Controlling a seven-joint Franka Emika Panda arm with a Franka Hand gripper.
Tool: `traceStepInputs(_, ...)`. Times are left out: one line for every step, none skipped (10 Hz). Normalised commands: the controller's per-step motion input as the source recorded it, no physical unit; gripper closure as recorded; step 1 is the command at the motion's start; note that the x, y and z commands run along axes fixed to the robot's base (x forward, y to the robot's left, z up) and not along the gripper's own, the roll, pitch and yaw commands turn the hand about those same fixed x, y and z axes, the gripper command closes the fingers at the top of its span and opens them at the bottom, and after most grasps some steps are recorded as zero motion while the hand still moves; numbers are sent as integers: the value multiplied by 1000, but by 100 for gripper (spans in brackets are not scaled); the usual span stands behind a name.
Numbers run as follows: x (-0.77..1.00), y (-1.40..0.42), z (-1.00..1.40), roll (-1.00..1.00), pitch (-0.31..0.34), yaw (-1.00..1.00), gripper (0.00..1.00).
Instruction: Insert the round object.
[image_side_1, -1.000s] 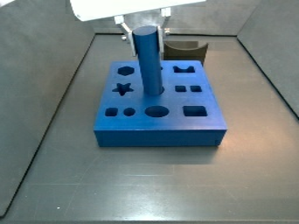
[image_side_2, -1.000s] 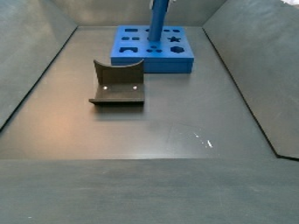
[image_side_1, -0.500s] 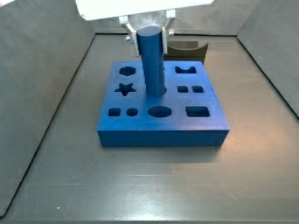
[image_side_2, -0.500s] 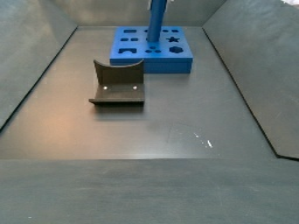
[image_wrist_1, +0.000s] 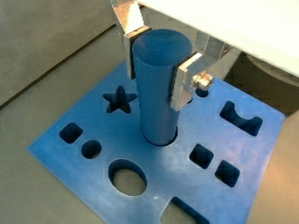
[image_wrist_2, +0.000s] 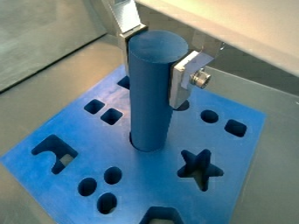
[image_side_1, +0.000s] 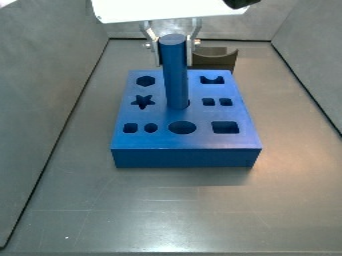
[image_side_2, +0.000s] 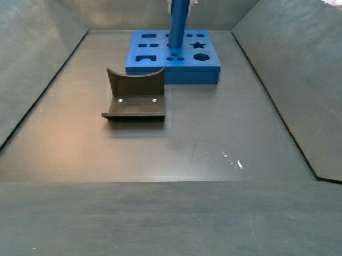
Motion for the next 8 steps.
traceStepInputs(349,-91,-214,157,360,-271,100)
traceStepInputs(0,37,-9,0,0,3,100)
traceStepInputs(66,0,-189,366,174,137,100)
traceStepInputs(131,0,-14,483,280,54,100)
traceStepInputs(129,0,-237,169,164,-3,100)
traceStepInputs(0,0,0,-6,-53,0,100)
traceStepInputs(0,34,0,-31,-41,0,100)
traceStepInputs(0,0,0,0,0,0,100)
